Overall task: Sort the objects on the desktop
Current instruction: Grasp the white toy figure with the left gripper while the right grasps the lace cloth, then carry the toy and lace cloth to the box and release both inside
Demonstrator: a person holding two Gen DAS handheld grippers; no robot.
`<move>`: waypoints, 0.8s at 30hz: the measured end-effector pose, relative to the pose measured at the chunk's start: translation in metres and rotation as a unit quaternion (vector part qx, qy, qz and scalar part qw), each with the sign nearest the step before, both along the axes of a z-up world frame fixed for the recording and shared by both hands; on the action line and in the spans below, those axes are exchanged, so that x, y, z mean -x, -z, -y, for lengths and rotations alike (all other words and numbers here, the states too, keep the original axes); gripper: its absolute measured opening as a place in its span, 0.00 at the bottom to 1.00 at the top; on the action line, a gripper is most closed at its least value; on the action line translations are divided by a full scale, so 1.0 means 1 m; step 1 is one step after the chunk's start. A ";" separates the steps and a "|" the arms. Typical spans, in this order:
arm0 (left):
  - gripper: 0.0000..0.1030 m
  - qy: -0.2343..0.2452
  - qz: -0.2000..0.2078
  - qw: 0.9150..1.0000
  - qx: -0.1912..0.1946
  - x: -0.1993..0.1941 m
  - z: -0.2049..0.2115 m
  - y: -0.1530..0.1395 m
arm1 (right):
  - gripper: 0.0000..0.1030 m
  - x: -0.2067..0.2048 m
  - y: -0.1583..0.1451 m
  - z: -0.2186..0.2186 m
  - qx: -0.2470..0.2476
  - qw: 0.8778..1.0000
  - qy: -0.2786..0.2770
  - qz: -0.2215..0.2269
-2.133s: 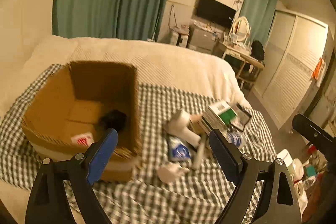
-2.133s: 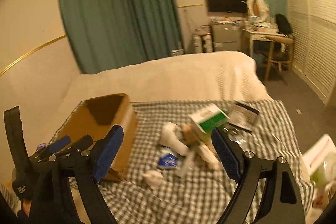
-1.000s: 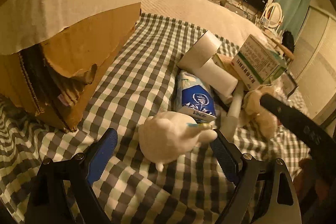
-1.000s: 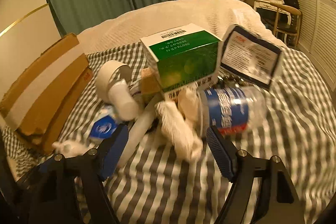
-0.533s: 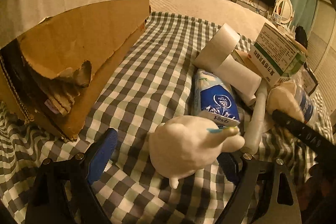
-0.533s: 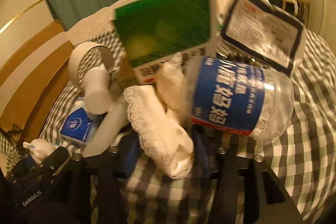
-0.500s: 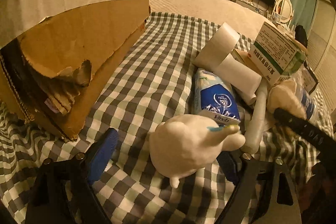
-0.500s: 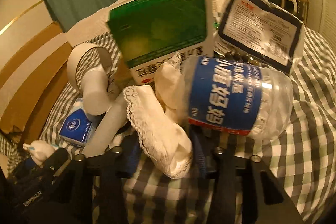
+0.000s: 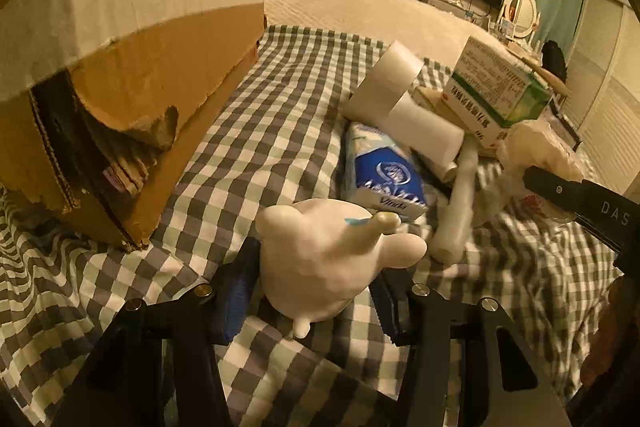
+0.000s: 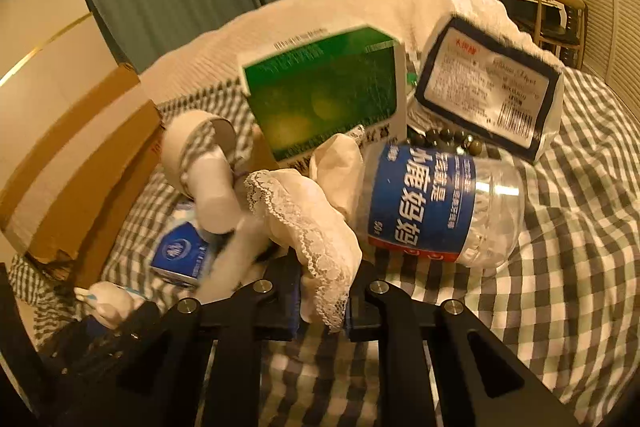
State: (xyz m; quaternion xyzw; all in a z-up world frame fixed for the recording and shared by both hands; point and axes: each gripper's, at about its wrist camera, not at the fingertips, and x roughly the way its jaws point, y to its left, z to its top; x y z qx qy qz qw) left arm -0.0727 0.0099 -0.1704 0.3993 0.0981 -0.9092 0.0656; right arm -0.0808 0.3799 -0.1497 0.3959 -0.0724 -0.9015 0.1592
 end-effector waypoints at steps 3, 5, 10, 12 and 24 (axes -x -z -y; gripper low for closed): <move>0.52 0.010 -0.017 1.000 0.003 -0.003 -0.005 -0.010 | 0.14 -0.006 -0.009 0.000 0.006 1.000 -0.006 -0.016; 0.52 0.022 -0.029 0.999 0.012 -0.005 -0.009 -0.018 | 0.14 -0.009 -0.015 0.002 0.012 1.000 -0.009 -0.027; 0.52 0.040 -0.048 0.998 0.026 -0.005 -0.017 -0.034 | 0.14 -0.009 -0.023 0.004 0.016 0.999 -0.014 -0.040; 0.52 0.043 -0.055 0.997 0.027 -0.009 -0.020 -0.041 | 0.14 -0.012 -0.029 0.007 0.015 0.999 -0.016 -0.049; 0.52 0.057 -0.116 0.992 -0.016 -0.020 -0.014 -0.087 | 0.14 -0.062 -0.061 -0.013 0.010 0.999 0.005 -0.033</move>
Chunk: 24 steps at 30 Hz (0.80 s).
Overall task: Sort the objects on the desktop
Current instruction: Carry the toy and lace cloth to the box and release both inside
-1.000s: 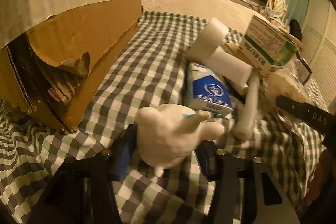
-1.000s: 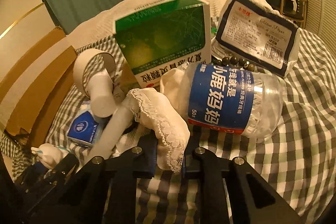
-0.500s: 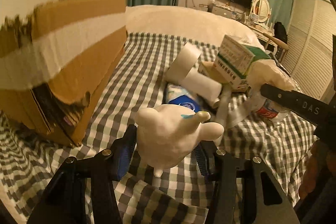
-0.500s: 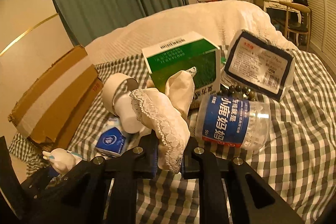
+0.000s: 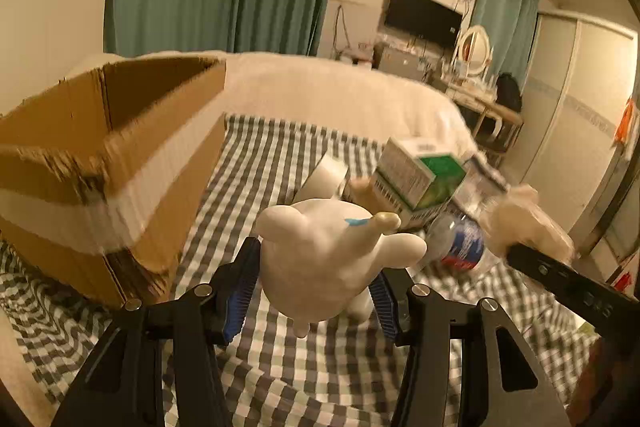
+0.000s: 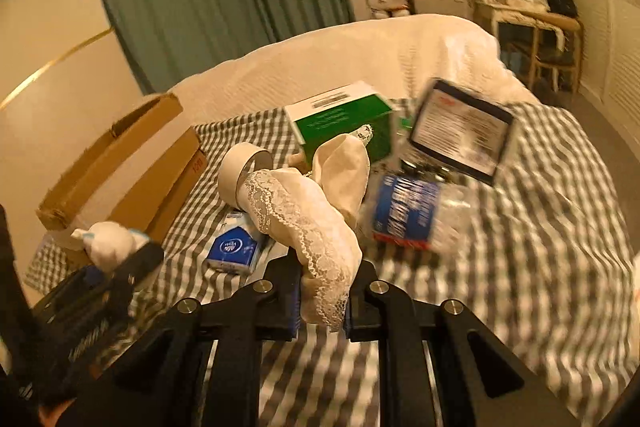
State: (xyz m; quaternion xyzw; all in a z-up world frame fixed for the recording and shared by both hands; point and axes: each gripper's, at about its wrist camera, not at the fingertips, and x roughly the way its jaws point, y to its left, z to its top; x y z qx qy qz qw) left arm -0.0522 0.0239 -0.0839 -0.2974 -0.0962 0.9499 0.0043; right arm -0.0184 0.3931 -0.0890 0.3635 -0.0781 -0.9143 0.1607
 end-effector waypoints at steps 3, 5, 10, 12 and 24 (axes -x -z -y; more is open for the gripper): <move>0.52 0.003 -0.020 1.000 -0.013 -0.005 0.006 -0.018 | 0.14 -0.015 -0.023 -0.008 -0.015 1.000 0.017 -0.008; 0.52 0.005 -0.033 0.999 -0.029 -0.009 0.011 -0.034 | 0.14 -0.025 -0.040 -0.009 -0.016 1.000 0.020 -0.014; 0.52 0.018 -0.050 0.998 -0.046 -0.013 0.030 -0.076 | 0.14 -0.049 -0.092 0.010 -0.029 0.998 0.011 -0.046; 0.52 0.018 -0.051 0.997 -0.046 -0.015 0.042 -0.091 | 0.14 -0.060 -0.120 0.033 -0.036 0.997 -0.005 -0.064; 0.52 -0.051 -0.072 0.996 -0.030 -0.016 0.151 -0.157 | 0.13 -0.069 -0.189 0.146 -0.026 0.991 -0.094 -0.093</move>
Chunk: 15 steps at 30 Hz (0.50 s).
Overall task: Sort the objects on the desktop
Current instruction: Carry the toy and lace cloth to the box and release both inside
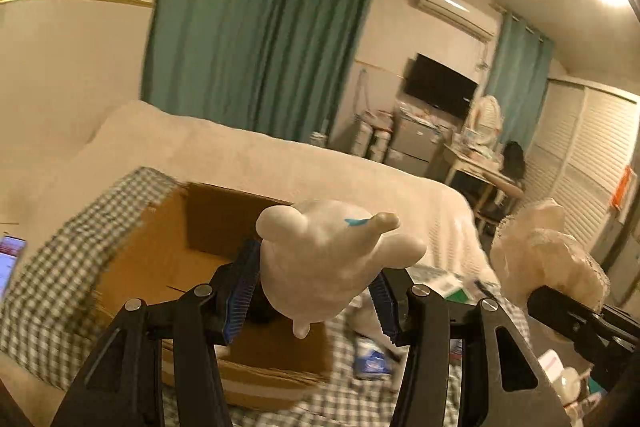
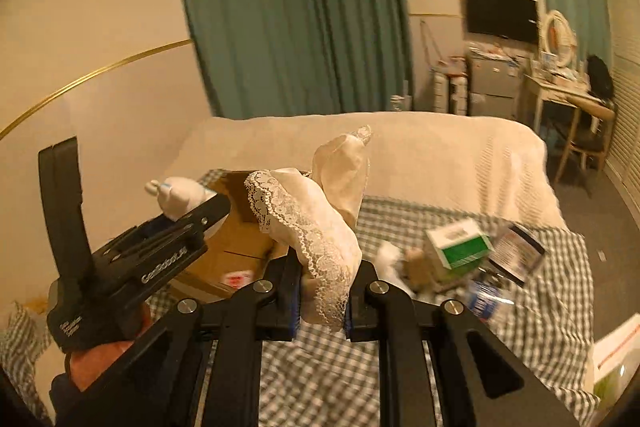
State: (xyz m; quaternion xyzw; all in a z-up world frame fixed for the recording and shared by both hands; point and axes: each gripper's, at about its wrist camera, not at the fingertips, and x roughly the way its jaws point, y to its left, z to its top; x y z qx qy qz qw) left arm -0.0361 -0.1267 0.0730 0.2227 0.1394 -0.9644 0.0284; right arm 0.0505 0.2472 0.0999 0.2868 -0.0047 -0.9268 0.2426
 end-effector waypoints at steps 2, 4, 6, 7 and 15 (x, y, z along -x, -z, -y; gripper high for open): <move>0.52 -0.012 0.008 1.000 -0.003 0.006 0.019 0.007 | 0.13 0.002 -0.001 0.024 -0.008 1.000 -0.015 0.001; 0.52 -0.019 0.015 1.000 -0.018 0.012 0.039 0.019 | 0.13 0.006 0.002 0.044 -0.016 0.999 -0.028 0.007; 0.52 -0.031 0.025 0.999 -0.029 0.018 0.056 0.033 | 0.13 0.013 0.008 0.064 -0.023 0.999 -0.039 0.014; 0.52 -0.035 0.030 0.998 -0.031 0.022 0.061 0.039 | 0.13 0.018 0.011 0.076 -0.026 0.998 -0.045 0.019; 0.52 -0.037 0.058 0.997 -0.036 0.039 0.079 0.080 | 0.13 0.063 0.054 0.134 -0.038 0.994 -0.065 0.082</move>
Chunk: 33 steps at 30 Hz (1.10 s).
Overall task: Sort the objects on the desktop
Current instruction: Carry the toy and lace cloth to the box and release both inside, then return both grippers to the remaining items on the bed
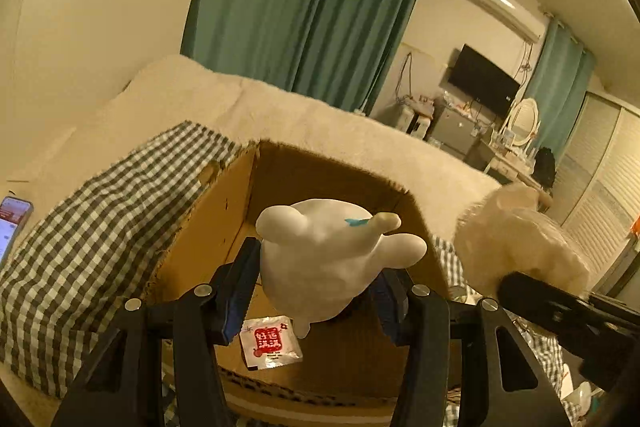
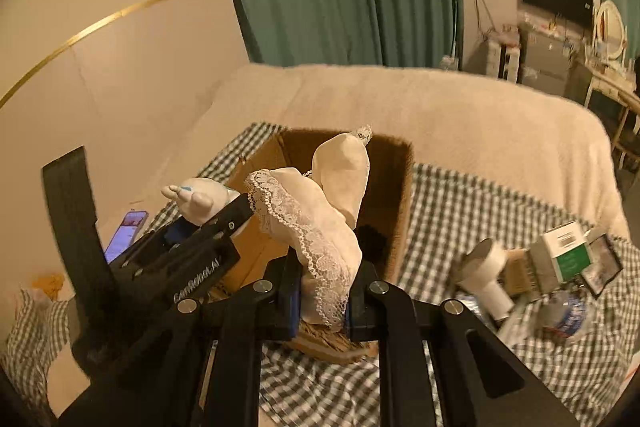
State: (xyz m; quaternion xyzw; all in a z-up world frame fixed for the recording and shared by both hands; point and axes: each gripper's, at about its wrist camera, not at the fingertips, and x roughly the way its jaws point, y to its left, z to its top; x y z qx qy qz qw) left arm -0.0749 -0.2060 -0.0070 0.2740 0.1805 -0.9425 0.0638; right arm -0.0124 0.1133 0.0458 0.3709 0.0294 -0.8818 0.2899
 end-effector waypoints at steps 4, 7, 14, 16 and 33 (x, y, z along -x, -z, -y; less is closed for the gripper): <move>0.52 0.001 0.013 1.000 0.000 0.006 0.004 0.012 | 0.14 0.015 0.015 0.013 -0.015 1.000 0.002 0.009; 0.56 0.001 0.019 1.000 0.003 0.007 0.006 0.014 | 0.23 0.023 0.019 0.014 -0.015 1.000 0.012 0.010; 0.86 -0.004 0.007 1.000 0.020 -0.004 -0.003 -0.001 | 0.52 0.015 0.004 0.005 0.001 1.000 0.026 -0.016; 0.87 0.001 0.007 1.000 0.026 -0.007 -0.010 -0.007 | 0.52 0.009 -0.002 -0.005 0.001 0.999 0.031 -0.026; 0.87 0.135 0.027 0.990 0.039 -0.041 -0.168 -0.029 | 0.52 -0.067 -0.029 -0.179 -0.015 0.983 0.173 -0.062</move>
